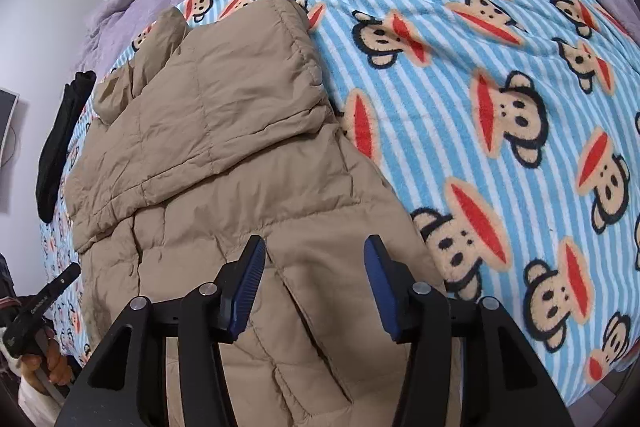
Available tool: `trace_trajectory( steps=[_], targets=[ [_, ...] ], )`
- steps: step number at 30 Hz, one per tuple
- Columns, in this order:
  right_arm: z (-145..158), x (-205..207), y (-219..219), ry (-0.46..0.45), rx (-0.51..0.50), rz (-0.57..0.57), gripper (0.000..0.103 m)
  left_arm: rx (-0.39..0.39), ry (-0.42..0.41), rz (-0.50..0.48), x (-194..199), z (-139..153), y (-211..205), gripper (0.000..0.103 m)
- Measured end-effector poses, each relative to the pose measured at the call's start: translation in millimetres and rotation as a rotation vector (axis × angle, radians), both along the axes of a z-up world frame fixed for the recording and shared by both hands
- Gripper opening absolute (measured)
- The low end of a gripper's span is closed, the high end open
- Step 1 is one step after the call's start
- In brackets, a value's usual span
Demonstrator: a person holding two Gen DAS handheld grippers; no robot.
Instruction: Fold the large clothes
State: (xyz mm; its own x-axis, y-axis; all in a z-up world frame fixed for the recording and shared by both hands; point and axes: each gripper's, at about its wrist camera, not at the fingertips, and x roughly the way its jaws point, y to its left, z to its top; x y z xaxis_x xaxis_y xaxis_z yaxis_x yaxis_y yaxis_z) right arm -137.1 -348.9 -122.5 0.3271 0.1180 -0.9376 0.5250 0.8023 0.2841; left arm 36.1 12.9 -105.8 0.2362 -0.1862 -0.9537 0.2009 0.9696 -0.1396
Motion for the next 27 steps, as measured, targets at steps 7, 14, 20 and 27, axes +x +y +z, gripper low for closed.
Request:
trace_trajectory(
  steps=[7,14,20,27],
  targets=[
    [9.8,-14.4,11.1,0.013,0.043,0.041,0.064,0.022,-0.009,0.02,-34.6,13.2,-3.2,0.102],
    [14.2,-30.6,29.3,0.036,0.083,0.052,0.066,0.051,0.027,0.033,-50.2,17.2,5.6,0.102],
    [19.2,-38.3,51.6,0.021,0.114,0.056,0.081,0.077,0.048,0.034,-58.1,13.2,28.1,0.102],
    [13.7,-51.6,82.9,0.024,0.167,0.017,0.082,0.1,0.06,0.017,-75.5,7.0,60.1,0.102]
  ],
)
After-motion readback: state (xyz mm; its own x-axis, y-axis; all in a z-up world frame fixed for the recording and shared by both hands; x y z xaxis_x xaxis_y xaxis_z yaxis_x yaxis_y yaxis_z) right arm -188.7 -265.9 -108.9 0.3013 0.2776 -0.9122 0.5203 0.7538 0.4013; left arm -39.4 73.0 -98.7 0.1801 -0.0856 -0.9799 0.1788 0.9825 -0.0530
